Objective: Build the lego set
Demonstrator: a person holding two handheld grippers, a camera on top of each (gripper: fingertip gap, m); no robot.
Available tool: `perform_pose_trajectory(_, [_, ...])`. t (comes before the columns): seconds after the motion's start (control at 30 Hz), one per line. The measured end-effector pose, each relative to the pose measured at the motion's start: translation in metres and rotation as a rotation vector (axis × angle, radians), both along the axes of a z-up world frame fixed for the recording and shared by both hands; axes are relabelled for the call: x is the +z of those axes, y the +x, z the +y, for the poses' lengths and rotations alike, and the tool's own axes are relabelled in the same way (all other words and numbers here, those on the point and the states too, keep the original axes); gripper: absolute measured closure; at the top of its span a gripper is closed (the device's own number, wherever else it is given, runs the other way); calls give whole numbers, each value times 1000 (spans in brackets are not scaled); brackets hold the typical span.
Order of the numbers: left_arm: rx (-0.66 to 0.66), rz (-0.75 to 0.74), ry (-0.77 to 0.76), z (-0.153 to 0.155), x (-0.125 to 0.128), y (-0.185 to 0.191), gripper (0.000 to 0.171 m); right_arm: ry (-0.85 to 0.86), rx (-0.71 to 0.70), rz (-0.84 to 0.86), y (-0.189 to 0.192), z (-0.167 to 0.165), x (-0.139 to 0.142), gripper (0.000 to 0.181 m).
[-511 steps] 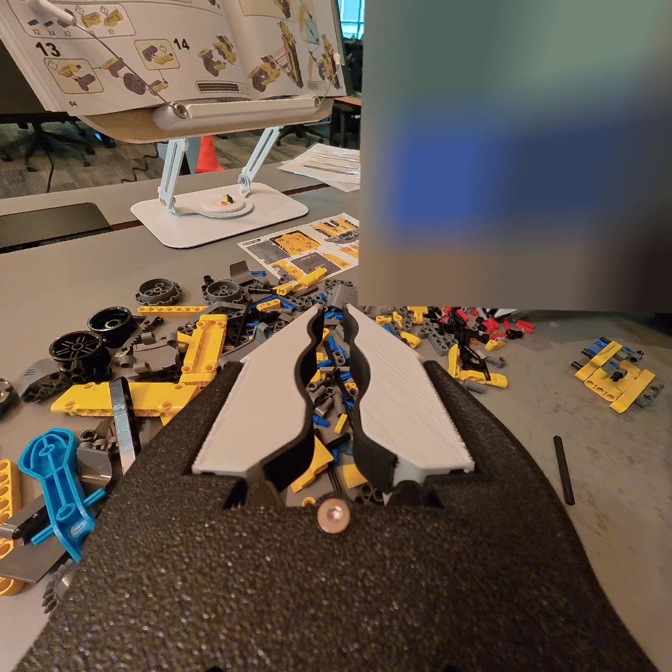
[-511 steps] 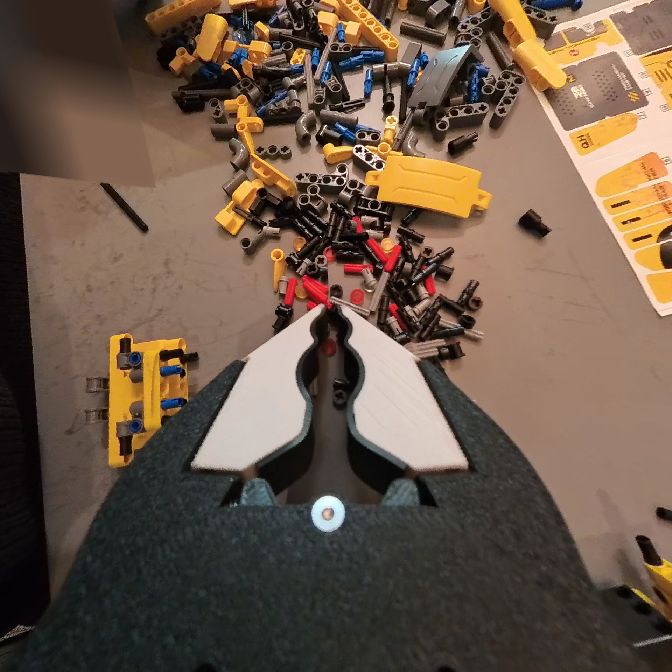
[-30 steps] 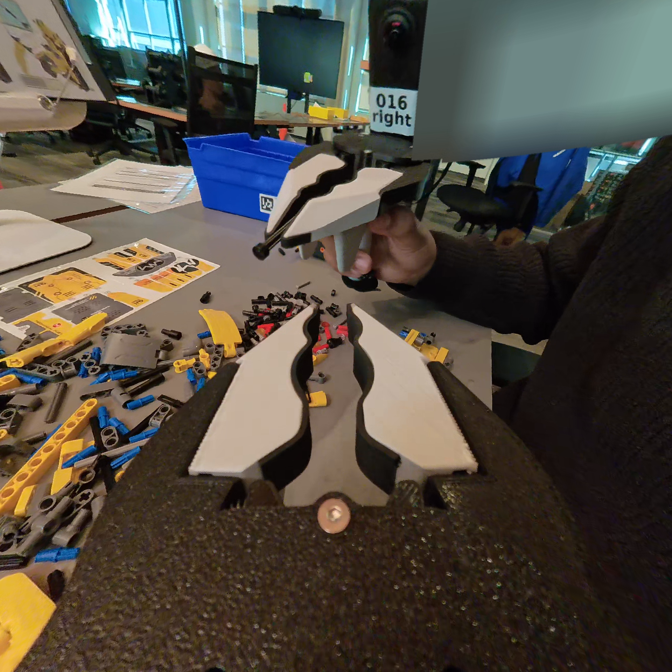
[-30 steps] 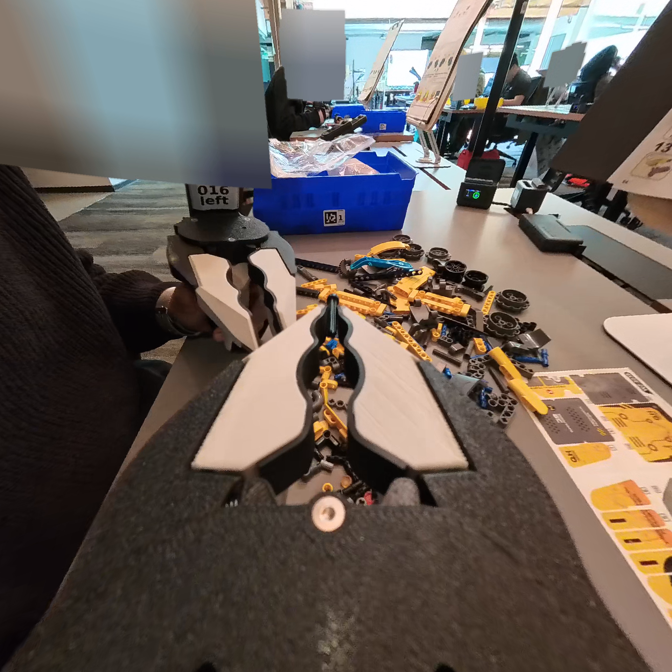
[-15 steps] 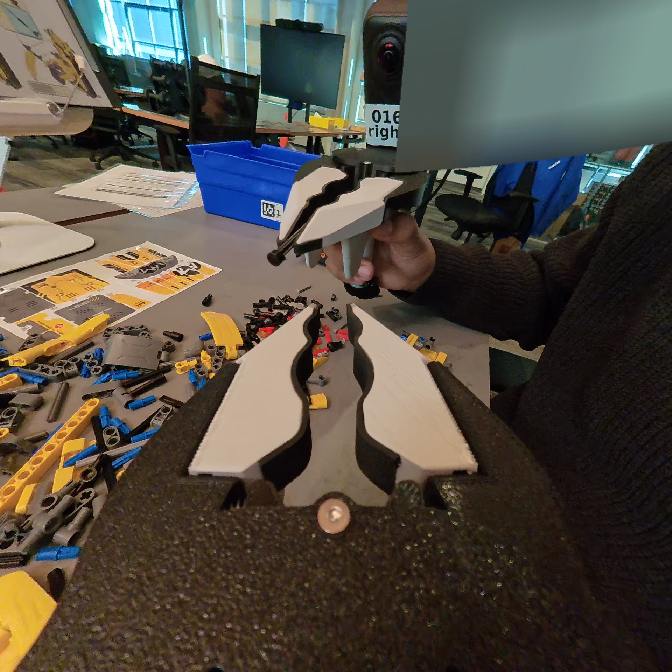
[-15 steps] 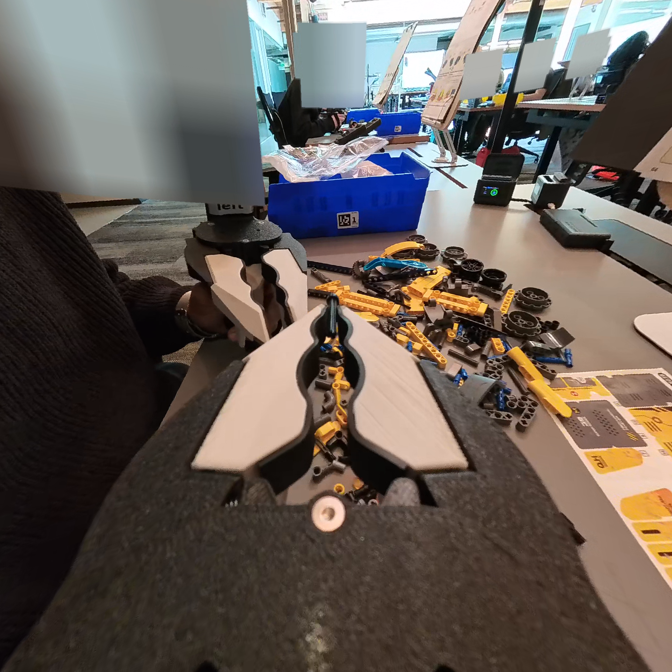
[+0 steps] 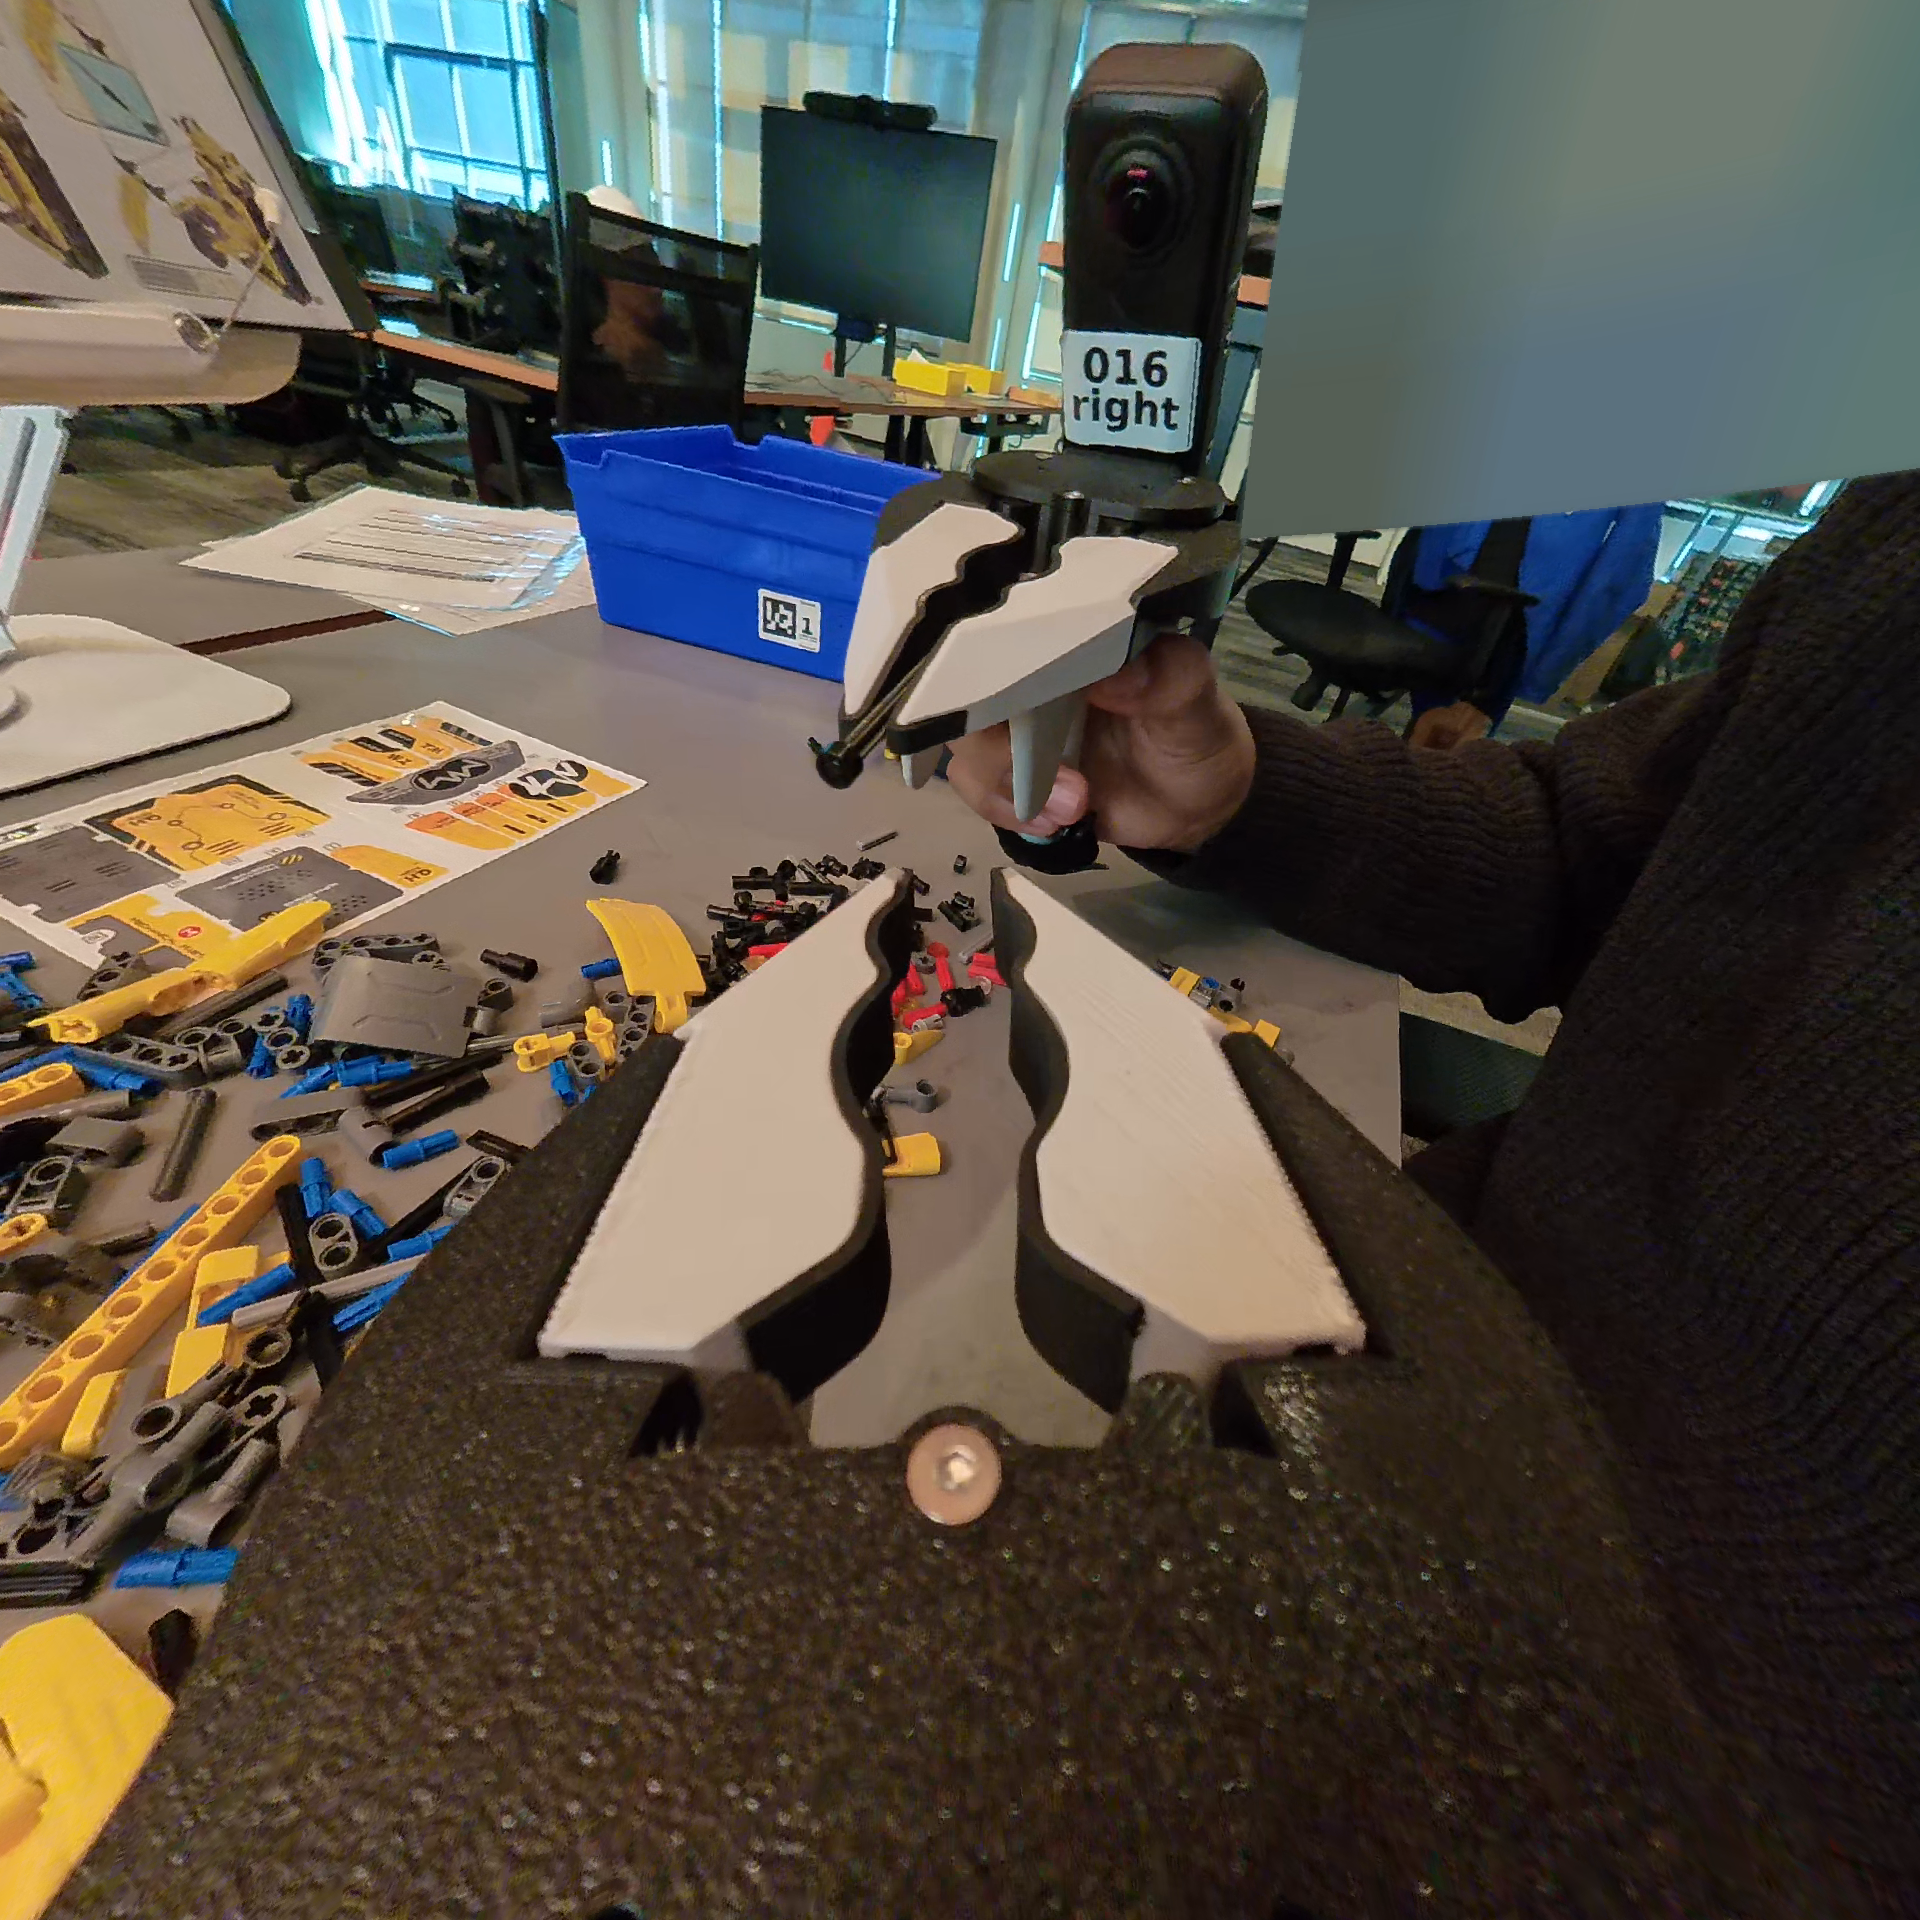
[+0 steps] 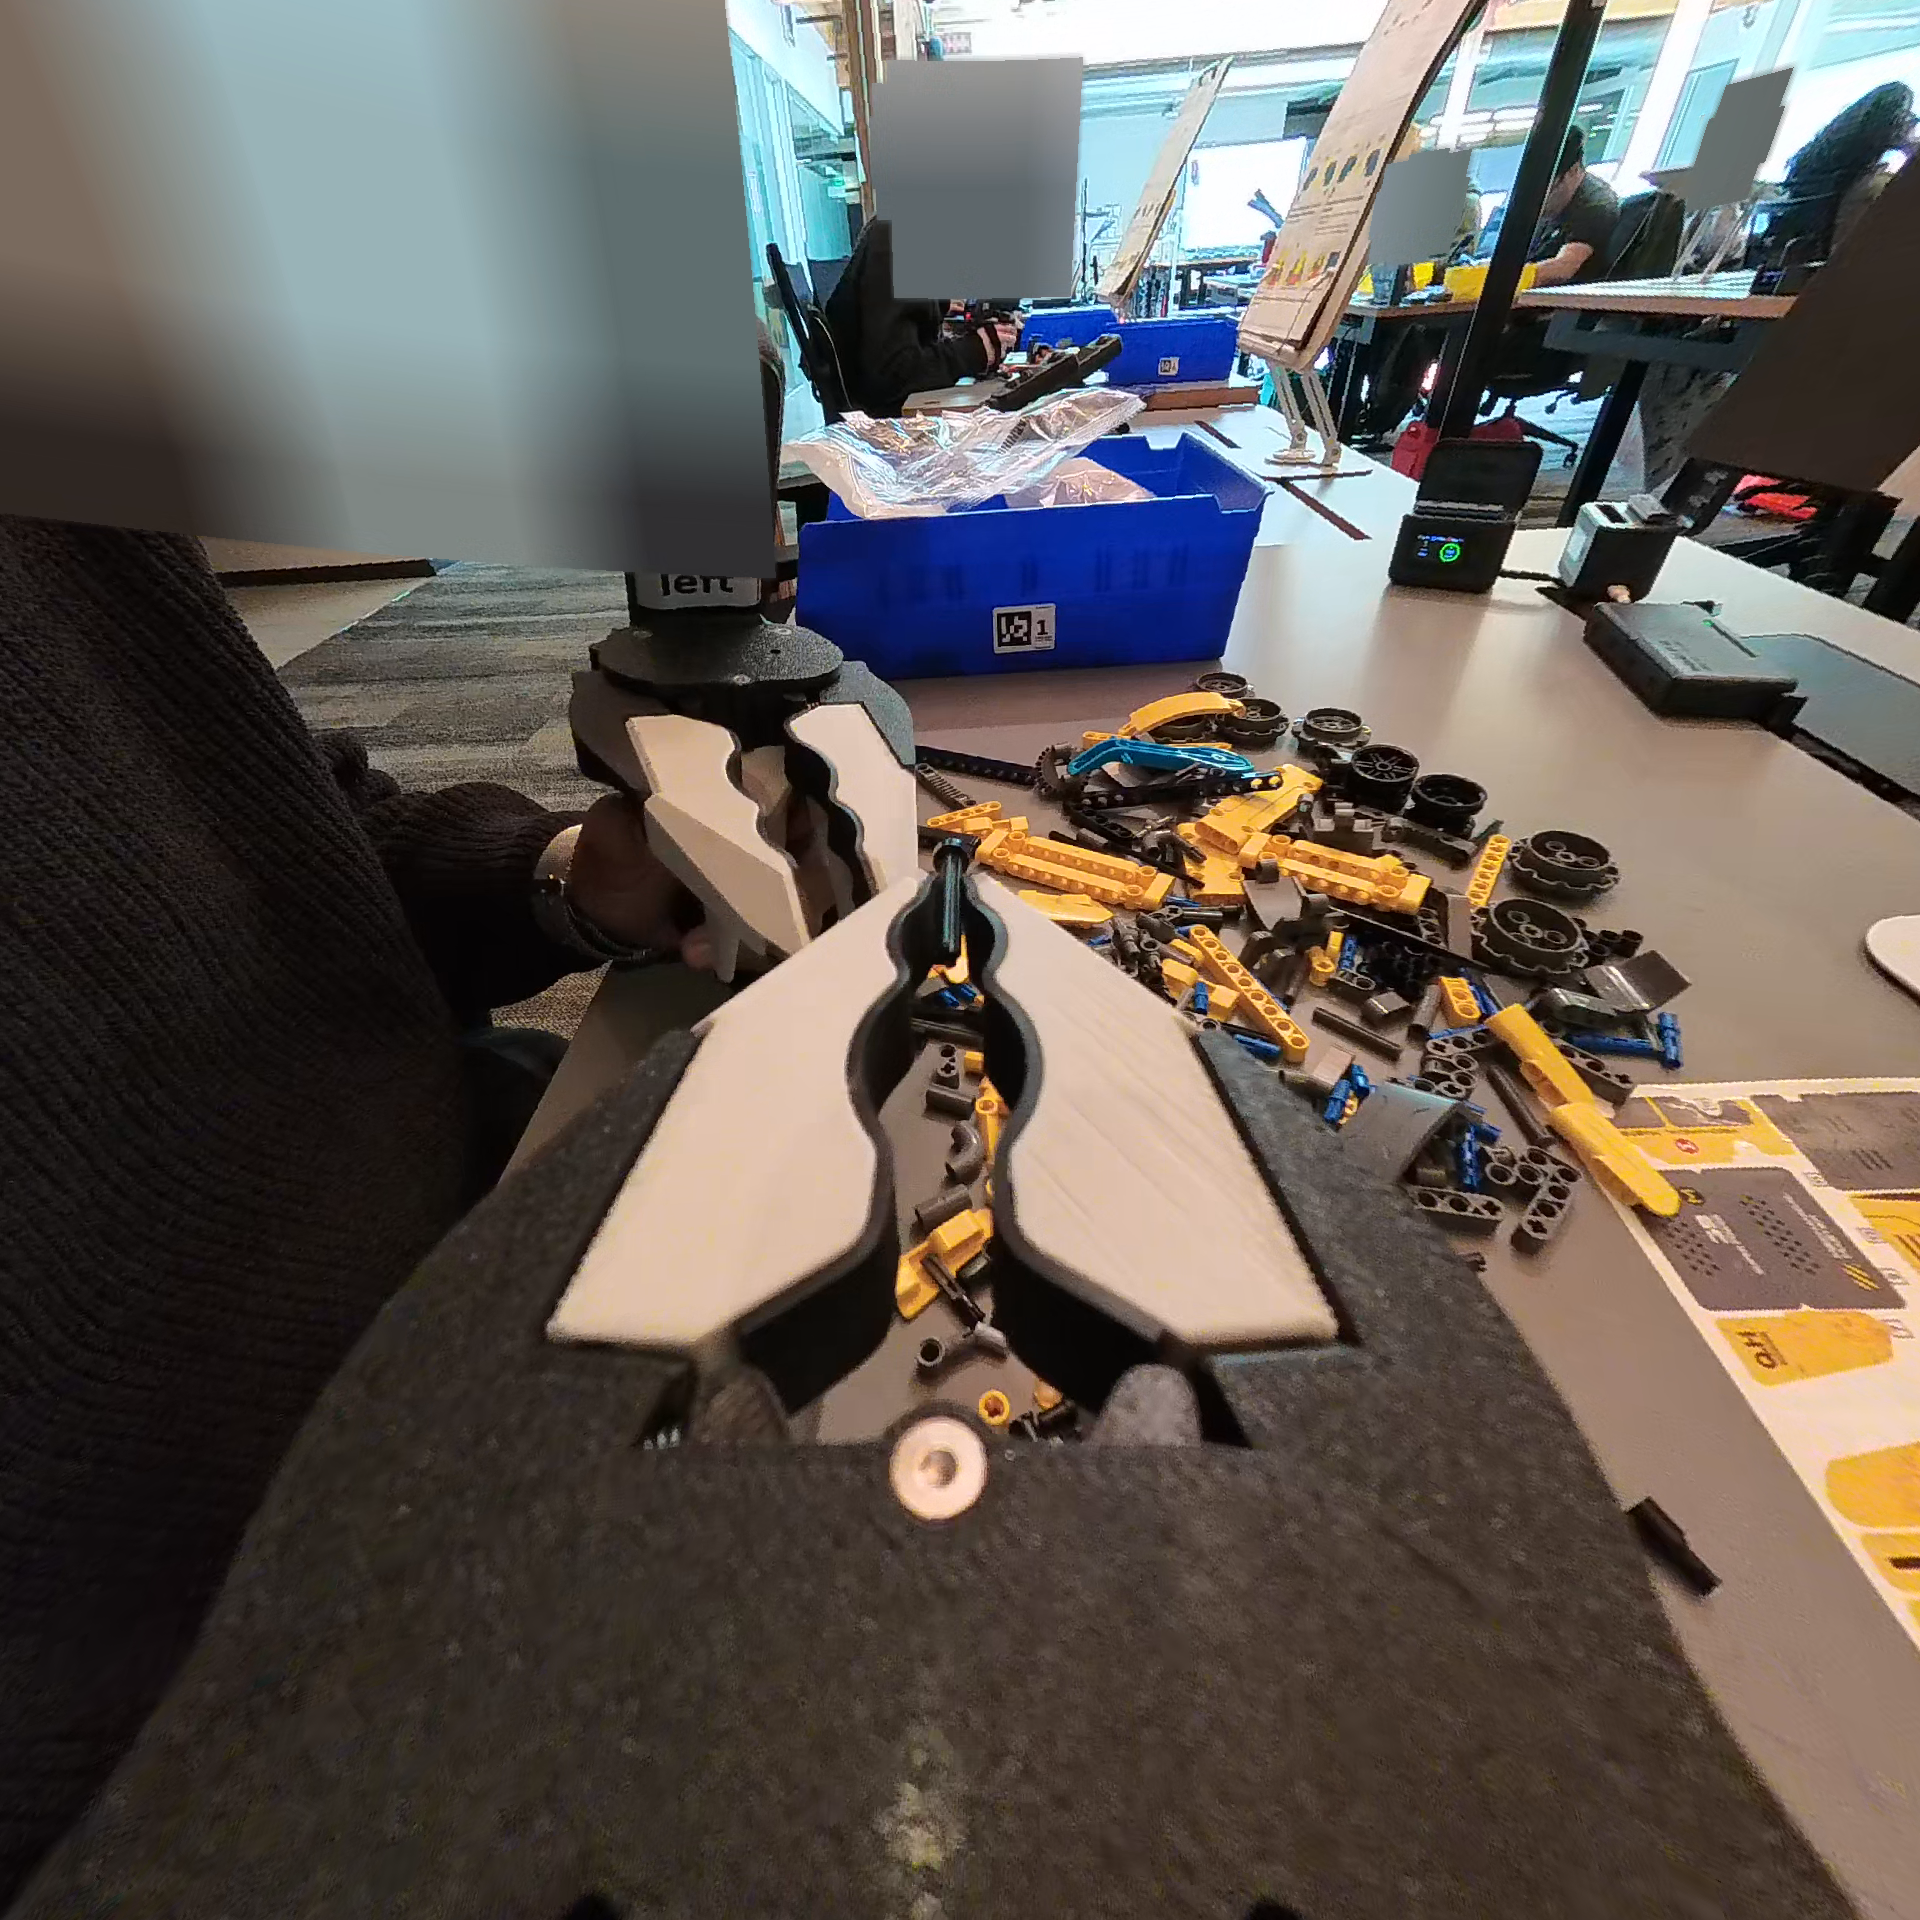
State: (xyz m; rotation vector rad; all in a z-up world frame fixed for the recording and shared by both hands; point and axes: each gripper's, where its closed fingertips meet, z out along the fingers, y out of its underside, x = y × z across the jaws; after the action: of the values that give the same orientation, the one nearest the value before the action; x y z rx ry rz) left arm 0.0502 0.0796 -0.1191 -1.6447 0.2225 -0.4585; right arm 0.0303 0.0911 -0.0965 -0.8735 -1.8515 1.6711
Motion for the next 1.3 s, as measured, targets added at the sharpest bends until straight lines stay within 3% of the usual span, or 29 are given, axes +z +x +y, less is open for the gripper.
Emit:
perform_pose_trajectory(0.8, [56,1,59,-2,9,-10,154,-5,93,-40,6,-14,-10,177])
perform_pose_trajectory(1.3, [3,-30,67,-5,12,-3,158,-24,144,-31,10,-18,-11,176])
